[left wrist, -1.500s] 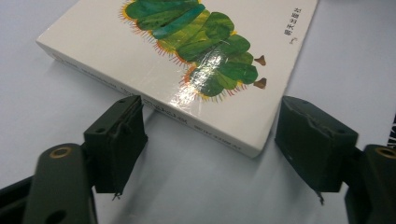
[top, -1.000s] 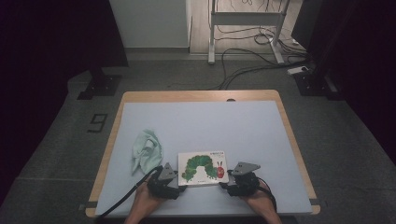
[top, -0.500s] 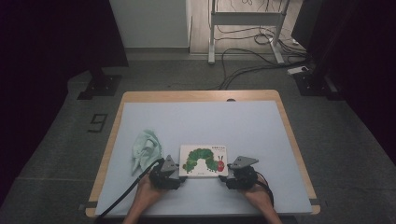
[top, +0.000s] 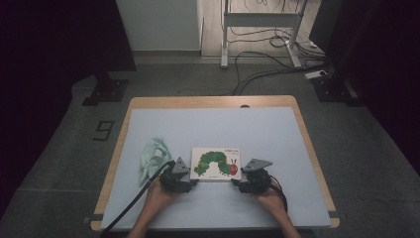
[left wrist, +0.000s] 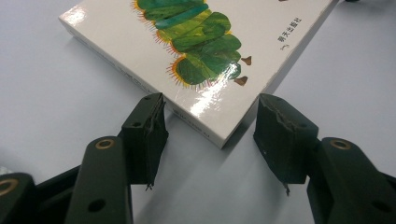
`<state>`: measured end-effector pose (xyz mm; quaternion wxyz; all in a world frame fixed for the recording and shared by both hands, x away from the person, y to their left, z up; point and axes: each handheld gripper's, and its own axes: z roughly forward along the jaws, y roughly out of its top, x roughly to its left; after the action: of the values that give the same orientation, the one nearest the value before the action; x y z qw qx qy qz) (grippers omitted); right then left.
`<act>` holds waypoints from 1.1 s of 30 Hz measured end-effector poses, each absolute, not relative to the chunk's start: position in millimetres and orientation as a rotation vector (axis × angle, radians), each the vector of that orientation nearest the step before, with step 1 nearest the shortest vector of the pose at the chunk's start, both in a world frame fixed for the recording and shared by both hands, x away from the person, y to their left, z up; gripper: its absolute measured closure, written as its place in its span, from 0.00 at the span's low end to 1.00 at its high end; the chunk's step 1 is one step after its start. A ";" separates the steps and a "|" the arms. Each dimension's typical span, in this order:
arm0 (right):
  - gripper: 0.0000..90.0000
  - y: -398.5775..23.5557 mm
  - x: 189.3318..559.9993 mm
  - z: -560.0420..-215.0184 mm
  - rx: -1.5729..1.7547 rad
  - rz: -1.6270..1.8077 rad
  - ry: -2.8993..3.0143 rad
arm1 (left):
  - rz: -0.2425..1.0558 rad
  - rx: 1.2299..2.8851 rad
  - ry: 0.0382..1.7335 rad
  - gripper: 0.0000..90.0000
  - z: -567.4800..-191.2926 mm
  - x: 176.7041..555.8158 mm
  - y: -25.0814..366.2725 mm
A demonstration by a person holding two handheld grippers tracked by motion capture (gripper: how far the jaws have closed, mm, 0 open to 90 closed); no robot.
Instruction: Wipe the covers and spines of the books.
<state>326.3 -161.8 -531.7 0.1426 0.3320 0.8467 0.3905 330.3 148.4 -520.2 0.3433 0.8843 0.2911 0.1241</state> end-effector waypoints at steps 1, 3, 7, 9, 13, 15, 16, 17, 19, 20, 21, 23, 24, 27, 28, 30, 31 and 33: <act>0.43 -162.0 327.8 -531.6 0.958 1.125 2.442 | 0.321 2.297 0.759 0.48 -520.3 331.6 148.6; 0.43 -161.6 330.8 -531.6 0.963 1.124 2.440 | 0.322 2.296 0.763 0.48 -520.3 334.5 149.3; 0.43 -160.9 337.3 -531.3 0.974 1.118 2.436 | 0.323 2.288 0.773 0.48 -520.6 340.0 151.6; 0.43 -160.6 341.1 -531.4 0.978 1.118 2.432 | 0.326 2.286 0.782 0.48 -520.9 342.6 152.5; 0.43 -159.8 349.1 -531.1 0.987 1.110 2.428 | 0.336 2.281 0.794 0.47 -521.0 347.6 153.0; 0.43 -159.5 353.6 -531.2 0.990 1.110 2.425 | 0.334 2.276 0.799 0.47 -521.3 350.1 153.2; 0.43 -159.5 355.6 -531.3 0.989 1.111 2.423 | 0.330 2.269 0.807 0.47 -521.7 350.8 153.2; 0.43 -159.7 357.1 -531.4 0.981 1.111 2.426 | 0.328 2.267 0.810 0.47 -521.9 351.3 153.3; 0.43 -160.3 358.7 -531.6 0.973 1.116 2.432 | 0.330 2.266 0.814 0.46 -522.1 351.6 153.4; 0.43 -160.5 358.8 -531.8 0.972 1.120 2.432 | 0.333 2.265 0.815 0.46 -522.1 351.6 153.4; 0.43 -160.6 358.8 -531.9 0.972 1.122 2.431 | 0.334 2.265 0.817 0.45 -522.1 351.7 153.4; 0.43 -160.5 358.5 -531.9 0.974 1.120 2.428 | 0.333 2.261 0.822 0.43 -522.3 352.3 153.8; 0.42 -160.5 358.6 -531.8 0.976 1.122 2.429 | 0.331 2.260 0.828 0.42 -522.4 352.6 154.0; 0.41 -160.4 359.0 -531.4 0.973 1.119 2.434 | 0.349 2.257 0.846 0.38 -521.2 352.7 154.9; 0.39 -160.3 358.9 -531.2 0.971 1.111 2.434 | 0.359 2.258 0.852 0.36 -520.1 352.7 155.7; 0.35 -160.7 358.7 -530.4 0.974 1.101 2.442 | 0.371 2.252 0.864 0.30 -516.9 351.8 157.6; 0.33 -161.2 358.0 -529.7 0.974 1.100 2.445 | 0.368 2.249 0.867 0.28 -515.1 351.2 158.5; 0.30 -162.8 356.3 -527.6 0.966 1.103 2.445 | 0.358 2.248 0.866 0.22 -512.2 349.4 159.4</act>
<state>356.3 -162.8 -527.6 0.1448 0.3351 0.8487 0.3827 349.4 159.4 -512.2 0.3457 0.8661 0.3336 0.1379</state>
